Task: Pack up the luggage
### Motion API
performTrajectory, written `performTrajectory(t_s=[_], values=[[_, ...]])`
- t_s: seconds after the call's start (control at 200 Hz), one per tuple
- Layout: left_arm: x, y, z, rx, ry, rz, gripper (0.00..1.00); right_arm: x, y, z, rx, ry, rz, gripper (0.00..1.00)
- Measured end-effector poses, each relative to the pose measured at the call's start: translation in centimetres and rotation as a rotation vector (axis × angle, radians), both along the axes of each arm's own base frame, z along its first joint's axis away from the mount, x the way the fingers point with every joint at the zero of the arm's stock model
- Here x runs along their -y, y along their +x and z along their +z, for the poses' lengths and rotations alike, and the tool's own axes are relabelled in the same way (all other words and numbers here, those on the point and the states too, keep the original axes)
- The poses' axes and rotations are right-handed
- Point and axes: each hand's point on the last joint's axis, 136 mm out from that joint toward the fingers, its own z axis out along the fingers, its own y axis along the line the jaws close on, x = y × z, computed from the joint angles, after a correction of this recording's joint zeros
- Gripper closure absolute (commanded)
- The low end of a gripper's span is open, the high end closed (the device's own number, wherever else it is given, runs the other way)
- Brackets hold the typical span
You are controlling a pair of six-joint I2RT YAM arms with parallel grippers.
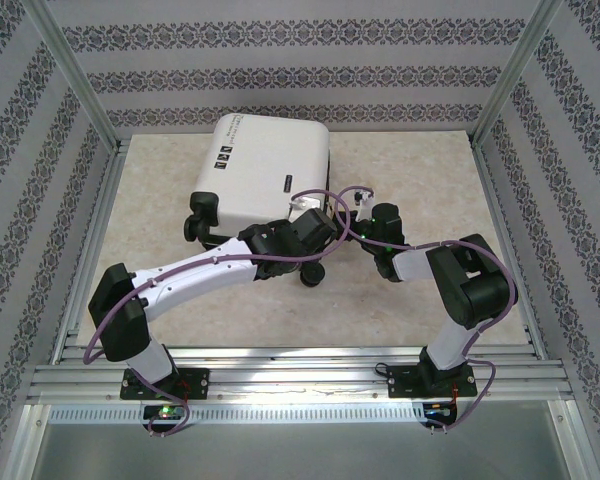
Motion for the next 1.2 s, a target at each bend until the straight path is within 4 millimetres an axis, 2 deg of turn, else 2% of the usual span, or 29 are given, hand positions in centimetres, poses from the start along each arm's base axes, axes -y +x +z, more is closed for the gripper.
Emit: performTrajectory(t_s=[0.19, 0.365, 0.65, 0.949, 1.199], values=[[-0.3, 0.0, -0.2, 0.01, 0.025, 0.016, 0.71, -0.2, -0.1, 0.0, -0.001, 0.004, 0.013, 1.0], [-0.5, 0.0, -0.1, 0.016, 0.039, 0.016, 0.82, -0.2, -0.2, 0.0, -0.001, 0.004, 0.014, 1.0], [-1.3, -0.5, -0.1, 0.038, 0.081, -0.038, 0.85, -0.4, -0.3, 0.0, -0.004, 0.007, 0.027, 1.0], [-3.5, -2.6, 0.1, 0.067, 0.093, -0.154, 0.84, -0.8, -0.7, -0.2, -0.018, 0.008, 0.046, 1.0], [-4.5, -4.1, 0.3, 0.087, 0.072, -0.214, 0.84, -0.8, -0.8, -0.4, -0.027, 0.006, 0.049, 1.0]])
